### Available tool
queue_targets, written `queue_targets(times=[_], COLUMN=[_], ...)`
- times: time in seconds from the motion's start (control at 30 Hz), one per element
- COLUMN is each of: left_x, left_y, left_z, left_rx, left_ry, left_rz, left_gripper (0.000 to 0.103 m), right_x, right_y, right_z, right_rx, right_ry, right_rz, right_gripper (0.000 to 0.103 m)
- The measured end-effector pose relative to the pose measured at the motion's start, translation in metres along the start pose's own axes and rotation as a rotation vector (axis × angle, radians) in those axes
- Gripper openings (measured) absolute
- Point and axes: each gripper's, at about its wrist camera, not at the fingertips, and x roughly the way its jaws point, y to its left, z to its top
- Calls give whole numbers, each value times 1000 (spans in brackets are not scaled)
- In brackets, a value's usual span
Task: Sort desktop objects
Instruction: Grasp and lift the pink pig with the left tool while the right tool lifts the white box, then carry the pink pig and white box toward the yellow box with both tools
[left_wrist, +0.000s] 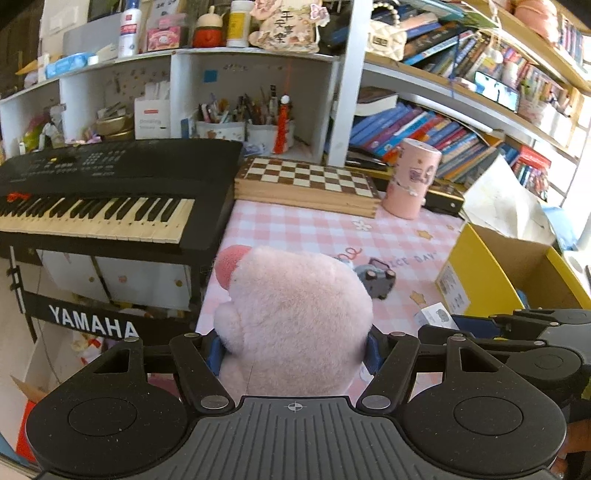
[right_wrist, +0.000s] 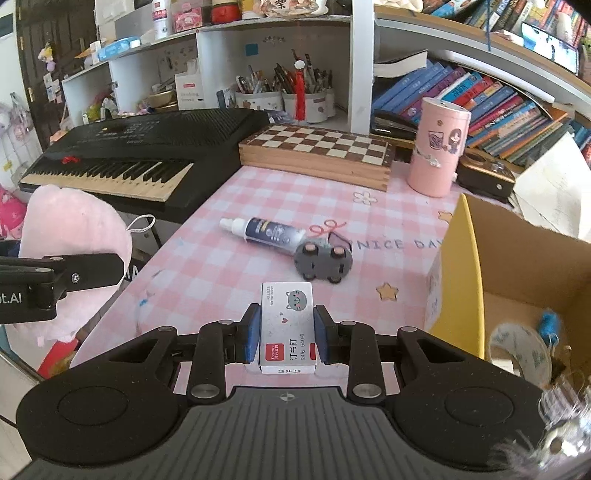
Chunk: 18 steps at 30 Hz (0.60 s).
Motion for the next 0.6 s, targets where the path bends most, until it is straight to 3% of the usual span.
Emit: queue_targets(times=[0.6], left_x=[-51], left_y=[-2], left_z=[-44], left_rx=[57], left_ry=[26], left_rz=[-82], left_gripper=[68], right_x=[-59], right_y=[25], right_z=[-56], right_rx=[73], right_ry=[17], right_rz=[-79], right_gripper=[28])
